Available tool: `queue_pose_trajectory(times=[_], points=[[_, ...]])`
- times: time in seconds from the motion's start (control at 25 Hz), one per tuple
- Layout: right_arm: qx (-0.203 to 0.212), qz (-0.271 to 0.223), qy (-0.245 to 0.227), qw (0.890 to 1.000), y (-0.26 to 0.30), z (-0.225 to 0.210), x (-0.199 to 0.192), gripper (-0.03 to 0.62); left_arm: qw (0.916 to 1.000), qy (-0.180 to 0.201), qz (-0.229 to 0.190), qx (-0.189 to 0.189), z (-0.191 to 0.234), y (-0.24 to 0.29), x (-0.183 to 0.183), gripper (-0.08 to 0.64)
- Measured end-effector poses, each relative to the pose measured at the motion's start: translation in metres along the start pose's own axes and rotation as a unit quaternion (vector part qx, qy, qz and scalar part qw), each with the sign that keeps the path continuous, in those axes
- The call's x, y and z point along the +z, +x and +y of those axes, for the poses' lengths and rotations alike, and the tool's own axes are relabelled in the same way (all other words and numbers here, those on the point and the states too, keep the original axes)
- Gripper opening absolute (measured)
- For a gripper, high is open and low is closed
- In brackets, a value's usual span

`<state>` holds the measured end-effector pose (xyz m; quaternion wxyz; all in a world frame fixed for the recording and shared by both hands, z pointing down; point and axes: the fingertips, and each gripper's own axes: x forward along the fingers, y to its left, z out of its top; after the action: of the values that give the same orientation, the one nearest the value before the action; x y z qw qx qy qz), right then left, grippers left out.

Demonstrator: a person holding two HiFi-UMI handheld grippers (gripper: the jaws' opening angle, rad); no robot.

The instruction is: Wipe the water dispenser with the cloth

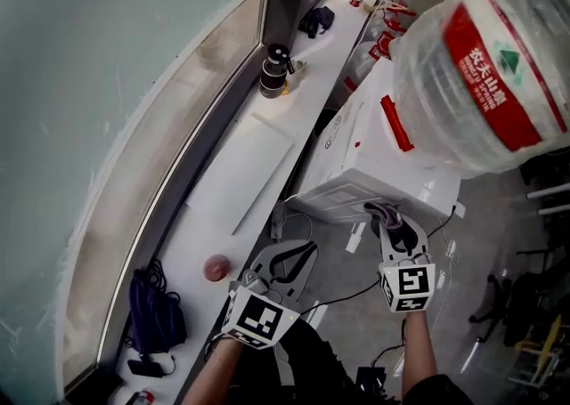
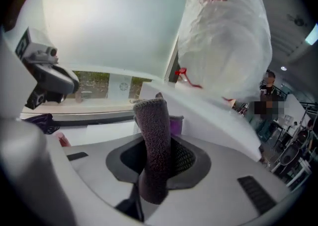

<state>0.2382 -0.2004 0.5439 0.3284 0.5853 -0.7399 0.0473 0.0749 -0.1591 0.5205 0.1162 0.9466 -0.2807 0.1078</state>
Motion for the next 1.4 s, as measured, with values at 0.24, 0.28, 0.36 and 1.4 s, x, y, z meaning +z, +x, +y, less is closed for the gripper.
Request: queue_pose_trajectory(times=[0.24, 0.28, 0.36, 1.4], points=[[-0.062, -0.034, -0.015, 0.997, -0.025, -0.048, 0.038, 0.101, 0.9999, -0.006, 0.009, -0.007, -0.016, 0.001, 0.003, 0.020], [-0.064, -0.032, -0.013, 0.997, -0.022, -0.049, 0.037, 0.102, 0.9999, -0.010, 0.010, -0.005, -0.017, 0.000, 0.004, 0.020], [-0.065, -0.031, -0.006, 0.997, -0.016, -0.046, 0.032, 0.101, 0.9998, -0.017, 0.012, -0.002, -0.019, -0.004, 0.002, 0.020], [-0.031, 0.225, 0.106, 0.968, 0.199, 0.071, -0.263, 0.101, 0.9963, -0.036, 0.064, 0.044, 0.017, -0.005, -0.094, 0.020]])
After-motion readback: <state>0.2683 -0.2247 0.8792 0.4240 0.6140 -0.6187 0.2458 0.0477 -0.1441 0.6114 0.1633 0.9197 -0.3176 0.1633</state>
